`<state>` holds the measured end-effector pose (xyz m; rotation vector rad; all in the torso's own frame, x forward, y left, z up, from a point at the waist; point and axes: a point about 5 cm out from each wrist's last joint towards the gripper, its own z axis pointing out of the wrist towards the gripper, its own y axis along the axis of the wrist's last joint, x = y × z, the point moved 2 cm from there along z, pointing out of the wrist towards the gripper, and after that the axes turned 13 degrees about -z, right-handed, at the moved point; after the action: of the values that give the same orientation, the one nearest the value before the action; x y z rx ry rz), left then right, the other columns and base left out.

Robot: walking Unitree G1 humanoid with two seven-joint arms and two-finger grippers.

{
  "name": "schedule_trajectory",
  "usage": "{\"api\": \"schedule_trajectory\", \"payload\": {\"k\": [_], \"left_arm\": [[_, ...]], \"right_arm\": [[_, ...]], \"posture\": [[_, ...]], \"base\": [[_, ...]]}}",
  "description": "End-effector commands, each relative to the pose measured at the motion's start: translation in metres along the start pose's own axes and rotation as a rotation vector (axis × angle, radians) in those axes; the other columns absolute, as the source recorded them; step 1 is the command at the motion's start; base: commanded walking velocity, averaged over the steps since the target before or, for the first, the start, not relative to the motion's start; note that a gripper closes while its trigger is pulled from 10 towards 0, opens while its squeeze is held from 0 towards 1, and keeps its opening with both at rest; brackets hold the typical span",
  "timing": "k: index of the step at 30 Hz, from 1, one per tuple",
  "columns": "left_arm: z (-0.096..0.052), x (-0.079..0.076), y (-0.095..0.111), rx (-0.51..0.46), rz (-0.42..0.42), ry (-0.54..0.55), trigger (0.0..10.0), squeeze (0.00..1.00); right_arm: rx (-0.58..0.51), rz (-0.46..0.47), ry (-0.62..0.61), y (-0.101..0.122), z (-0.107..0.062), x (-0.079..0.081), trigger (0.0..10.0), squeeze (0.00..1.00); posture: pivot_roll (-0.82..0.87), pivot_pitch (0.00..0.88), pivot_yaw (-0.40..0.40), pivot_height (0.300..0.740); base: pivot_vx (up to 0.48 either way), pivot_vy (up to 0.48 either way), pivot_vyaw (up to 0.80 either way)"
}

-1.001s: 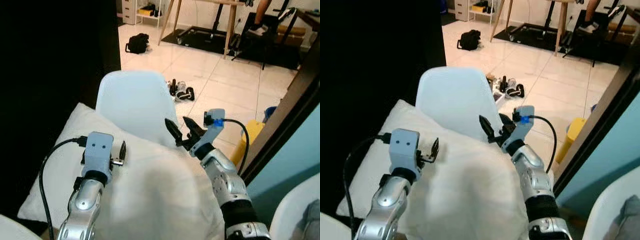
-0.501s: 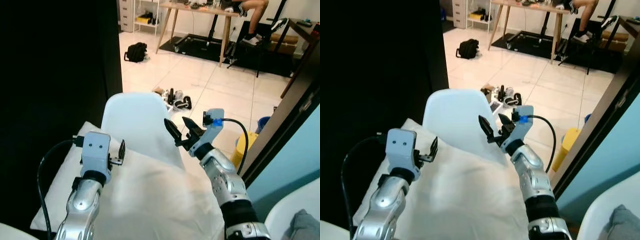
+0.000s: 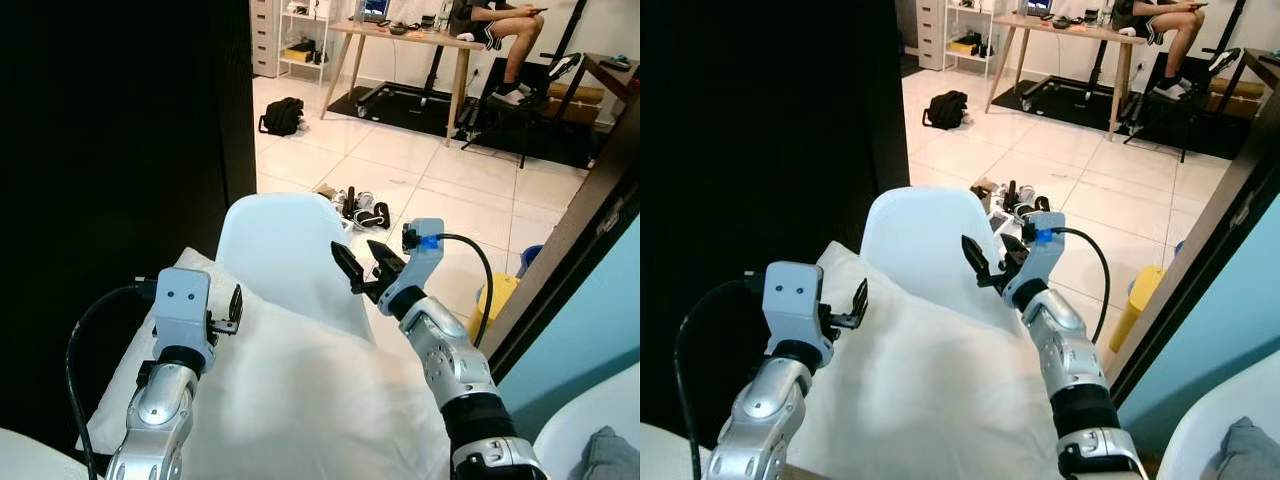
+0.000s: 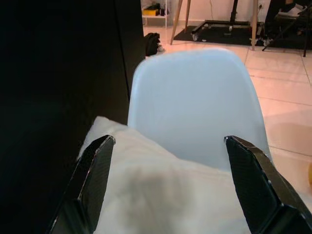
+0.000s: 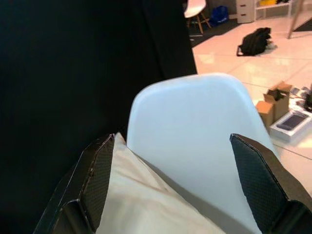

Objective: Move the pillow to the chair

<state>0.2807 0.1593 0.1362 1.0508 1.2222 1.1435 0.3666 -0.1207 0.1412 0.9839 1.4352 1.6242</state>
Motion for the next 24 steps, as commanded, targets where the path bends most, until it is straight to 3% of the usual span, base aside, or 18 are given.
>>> {"api": "schedule_trajectory", "payload": {"k": [1,24], "left_arm": [[-0.001,0.0014,-0.0102,0.049,-0.016,0.003,10.0,0.0],[0.0033,0.0047,-0.0174,0.096,-0.041,-0.003,10.0,0.0]], "right_arm": [[0.025,0.014,-0.009,-0.0046,-0.0006,-0.002,10.0,0.0],[0.038,0.029,-0.012,-0.0063,0.0025,-0.0017,10.0,0.0]], "posture": [[0.03,0.0,-0.078,0.74],[0.03,0.0,-0.075,0.74]], "base": [[-0.48,0.0,0.0],[-0.48,0.0,0.0]]}}
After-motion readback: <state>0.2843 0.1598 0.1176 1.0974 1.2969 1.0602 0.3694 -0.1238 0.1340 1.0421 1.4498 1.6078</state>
